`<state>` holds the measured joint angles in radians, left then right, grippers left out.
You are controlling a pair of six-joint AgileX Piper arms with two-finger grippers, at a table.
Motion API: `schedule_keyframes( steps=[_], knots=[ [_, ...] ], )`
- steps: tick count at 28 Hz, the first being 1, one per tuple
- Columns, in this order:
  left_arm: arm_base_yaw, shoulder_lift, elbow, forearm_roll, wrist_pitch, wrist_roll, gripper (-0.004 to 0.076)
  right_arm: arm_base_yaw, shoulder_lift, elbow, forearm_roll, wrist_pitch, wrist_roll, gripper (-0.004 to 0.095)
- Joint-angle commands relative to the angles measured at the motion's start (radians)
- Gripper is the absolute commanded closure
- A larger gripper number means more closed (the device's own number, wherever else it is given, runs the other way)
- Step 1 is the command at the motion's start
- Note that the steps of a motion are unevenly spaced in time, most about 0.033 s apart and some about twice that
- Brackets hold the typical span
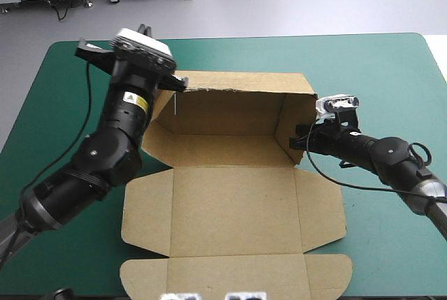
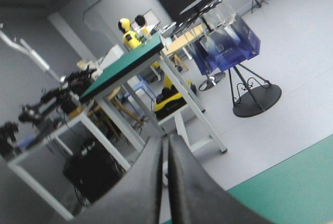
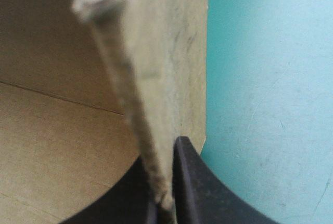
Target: Fold the box
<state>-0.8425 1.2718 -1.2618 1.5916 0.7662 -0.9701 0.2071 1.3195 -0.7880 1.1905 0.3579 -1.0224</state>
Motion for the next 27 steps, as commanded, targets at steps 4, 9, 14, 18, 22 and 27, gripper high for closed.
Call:
schedule_keyframes(
  steps=[4, 9, 14, 18, 22, 27],
  knots=[
    [0.463, -0.04, -0.069, -0.448, -0.246, 0.014, 0.0709, -0.002, -0.026, -0.221, -0.538, 0.232, 0.556, 0.0905],
    [0.765, -0.037, -0.067, -1.018, -0.336, 0.352, 0.0709, -0.002, -0.003, -0.362, -0.751, 0.423, 0.746, 0.0906],
    [0.949, -0.037, -0.066, -1.614, -0.224, 0.864, 0.0709, -0.002, 0.104, -0.527, -0.784, 0.632, 0.783, 0.0906],
    [1.042, -0.037, -0.063, -1.932, -0.084, 1.145, 0.0709, -0.002, 0.218, -0.633, -0.785, 0.696, 0.783, 0.0906],
    [1.063, -0.037, -0.063, -2.057, 0.072, 1.265, 0.0709, -0.002, 0.333, -0.74, -0.785, 0.714, 0.785, 0.0908],
    [1.063, -0.037, -0.057, -2.149, 0.201, 1.344, 0.0709, -0.002, 0.453, -0.83, -0.808, 0.708, 0.766, 0.0908]
  ],
)
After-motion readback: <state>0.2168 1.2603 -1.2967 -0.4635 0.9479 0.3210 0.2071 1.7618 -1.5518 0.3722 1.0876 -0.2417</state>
